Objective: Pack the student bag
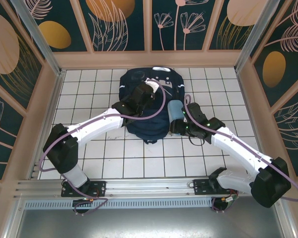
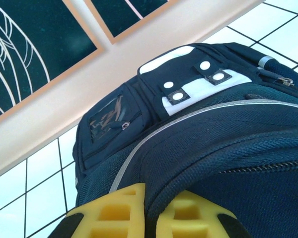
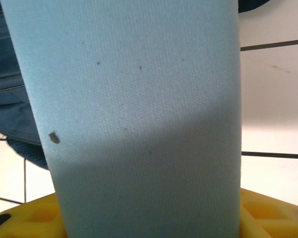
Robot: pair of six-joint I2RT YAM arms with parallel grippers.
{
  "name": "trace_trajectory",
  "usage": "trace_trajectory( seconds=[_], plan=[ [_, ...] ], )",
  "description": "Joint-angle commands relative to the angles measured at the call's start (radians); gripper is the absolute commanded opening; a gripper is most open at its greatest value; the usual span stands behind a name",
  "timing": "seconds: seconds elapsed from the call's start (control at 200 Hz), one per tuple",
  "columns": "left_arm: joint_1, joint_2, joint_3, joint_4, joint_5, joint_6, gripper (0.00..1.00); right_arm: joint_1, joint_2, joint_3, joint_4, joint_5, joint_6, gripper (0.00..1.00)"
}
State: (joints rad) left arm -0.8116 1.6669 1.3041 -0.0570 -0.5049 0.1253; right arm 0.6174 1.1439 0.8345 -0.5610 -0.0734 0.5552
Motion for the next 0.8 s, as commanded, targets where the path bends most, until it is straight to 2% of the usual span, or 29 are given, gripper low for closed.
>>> trace_trajectory(
  seconds=[0.0, 0.14, 0.395, 0.556, 0.676, 0.746, 0.796],
  plan=[
    [-0.008, -0.067, 0.042, 0.168, 0.083, -0.021, 0.01, 0.013, 0.033, 0.022, 0.07, -0.118, -0.032, 0.57],
    [-0.007, -0.081, 0.011, 0.157, 0.169, -0.013, 0.02, 0.013, 0.093, 0.078, 0.125, -0.175, -0.053, 0.58],
    [-0.007, -0.092, -0.012, 0.149, 0.161, -0.034, 0.01, 0.007, 0.235, 0.183, 0.2, -0.132, -0.036, 0.58],
    [-0.006, -0.099, -0.015, 0.135, 0.161, -0.055, 0.01, -0.005, 0.329, 0.269, 0.184, 0.023, 0.082, 0.6],
    [-0.007, -0.093, -0.022, 0.123, 0.163, -0.068, 0.02, -0.033, 0.334, 0.258, 0.231, 0.04, 0.211, 0.61],
    [-0.007, -0.085, -0.023, 0.119, 0.162, -0.08, 0.02, -0.041, 0.331, 0.241, 0.273, 0.015, 0.261, 0.68],
    [-0.007, -0.079, -0.02, 0.116, 0.159, -0.085, 0.02, -0.041, 0.327, 0.227, 0.325, -0.036, 0.263, 0.8]
  ],
)
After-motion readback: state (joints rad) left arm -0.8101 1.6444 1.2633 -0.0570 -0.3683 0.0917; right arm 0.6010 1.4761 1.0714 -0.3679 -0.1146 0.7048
